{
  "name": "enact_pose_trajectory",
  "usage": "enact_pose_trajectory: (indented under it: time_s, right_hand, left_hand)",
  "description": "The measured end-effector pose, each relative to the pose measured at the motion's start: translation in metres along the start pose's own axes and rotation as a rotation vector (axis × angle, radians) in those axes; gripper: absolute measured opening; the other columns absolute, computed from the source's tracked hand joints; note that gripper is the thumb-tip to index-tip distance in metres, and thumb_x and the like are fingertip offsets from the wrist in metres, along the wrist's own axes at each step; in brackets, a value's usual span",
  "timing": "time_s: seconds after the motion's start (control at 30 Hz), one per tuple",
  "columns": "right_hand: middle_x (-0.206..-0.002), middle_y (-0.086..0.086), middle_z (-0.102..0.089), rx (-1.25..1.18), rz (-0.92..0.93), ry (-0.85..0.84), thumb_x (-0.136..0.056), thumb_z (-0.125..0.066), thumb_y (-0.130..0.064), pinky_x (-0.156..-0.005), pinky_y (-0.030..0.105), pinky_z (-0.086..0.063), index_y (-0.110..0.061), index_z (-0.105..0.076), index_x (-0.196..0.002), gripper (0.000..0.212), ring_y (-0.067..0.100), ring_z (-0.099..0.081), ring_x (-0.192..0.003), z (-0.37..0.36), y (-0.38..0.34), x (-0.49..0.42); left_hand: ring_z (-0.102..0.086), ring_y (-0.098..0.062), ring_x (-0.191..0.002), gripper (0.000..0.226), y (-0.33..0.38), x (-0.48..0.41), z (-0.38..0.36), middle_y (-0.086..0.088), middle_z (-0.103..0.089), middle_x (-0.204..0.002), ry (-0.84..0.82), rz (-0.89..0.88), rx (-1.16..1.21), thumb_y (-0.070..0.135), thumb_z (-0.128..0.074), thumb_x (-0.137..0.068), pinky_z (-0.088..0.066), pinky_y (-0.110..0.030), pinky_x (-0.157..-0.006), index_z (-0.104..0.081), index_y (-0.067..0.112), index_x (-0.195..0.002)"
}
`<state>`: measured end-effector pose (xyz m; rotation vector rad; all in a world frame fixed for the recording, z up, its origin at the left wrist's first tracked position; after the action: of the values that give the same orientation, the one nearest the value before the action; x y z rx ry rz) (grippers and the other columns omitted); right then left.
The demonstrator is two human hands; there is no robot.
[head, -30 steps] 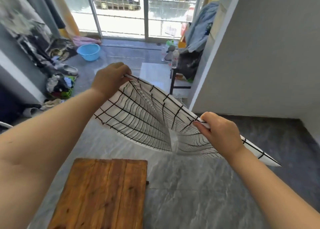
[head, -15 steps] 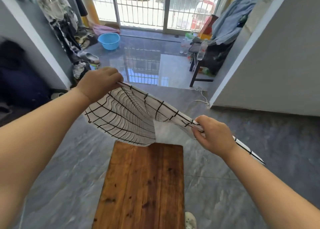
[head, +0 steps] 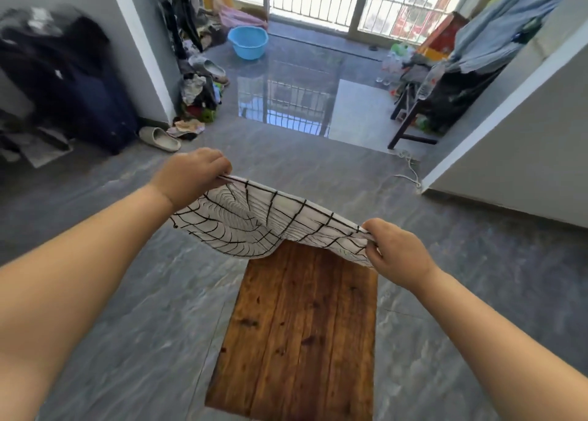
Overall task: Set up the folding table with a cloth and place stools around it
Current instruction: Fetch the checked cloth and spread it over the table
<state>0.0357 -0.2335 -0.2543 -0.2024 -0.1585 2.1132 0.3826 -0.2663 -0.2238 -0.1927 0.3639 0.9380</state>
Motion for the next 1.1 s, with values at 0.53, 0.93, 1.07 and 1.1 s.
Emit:
enact_pose_trajectory:
  time_s: [0.53, 0.93, 1.07, 1.1]
  right_hand:
    - [-0.095, 0.004, -0.06, 0.027, -0.074, 0.036, -0.09, -0.051, -0.011, -0.058, 0.03, -0.034, -0.01, -0.053, -0.099, 0.01, 0.029, -0.058, -0.079, 0.034, 0.07, 0.007]
    - [-0.095, 0.008, -0.059, 0.024, -0.079, 0.048, -0.089, -0.054, -0.008, -0.056, 0.031, -0.034, -0.007, -0.053, -0.098, 0.008, 0.03, -0.057, -0.081, 0.039, 0.113, 0.031]
    - [-0.095, 0.007, -0.057, 0.0, -0.137, 0.066, -0.091, -0.053, -0.007, -0.058, 0.03, -0.034, -0.008, -0.054, -0.099, 0.008, 0.028, -0.055, -0.081, 0.036, 0.123, 0.031]
    - [-0.095, 0.007, -0.057, -0.003, -0.154, 0.074, -0.09, -0.054, -0.007, -0.059, 0.029, -0.034, -0.008, -0.055, -0.099, 0.009, 0.029, -0.055, -0.081, 0.035, 0.125, 0.028]
  left_hand:
    - [-0.064, -0.023, -0.08, 0.024, 0.051, 0.041, -0.045, 0.002, -0.068, -0.083, -0.296, 0.283, 0.083, 0.038, -0.074, -0.077, -0.044, -0.031, -0.065, -0.066, 0.018, -0.088]
    - [-0.051, -0.025, -0.065, 0.028, 0.075, 0.011, -0.059, 0.0, -0.055, -0.072, -0.336, 0.549, 0.13, 0.035, -0.061, -0.09, -0.037, -0.034, -0.052, -0.044, 0.017, -0.077]
    - [-0.054, -0.025, -0.069, 0.025, 0.06, -0.015, -0.058, 0.0, -0.057, -0.078, -0.279, 0.571, 0.077, 0.038, -0.056, -0.092, -0.033, -0.033, -0.053, -0.048, 0.015, -0.084]
    - [-0.056, -0.026, -0.071, 0.025, 0.053, -0.022, -0.059, -0.001, -0.059, -0.079, -0.27, 0.568, 0.062, 0.038, -0.056, -0.092, -0.032, -0.032, -0.053, -0.049, 0.016, -0.084]
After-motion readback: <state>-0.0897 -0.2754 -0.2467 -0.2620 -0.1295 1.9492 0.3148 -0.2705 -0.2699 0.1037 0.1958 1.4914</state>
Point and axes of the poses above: each hand's wrist, its own x-axis away from the middle knuckle, its own z-axis out of the back of the hand, y = z × x, the point moved 6 cm from there along -x, towards the middle knuckle
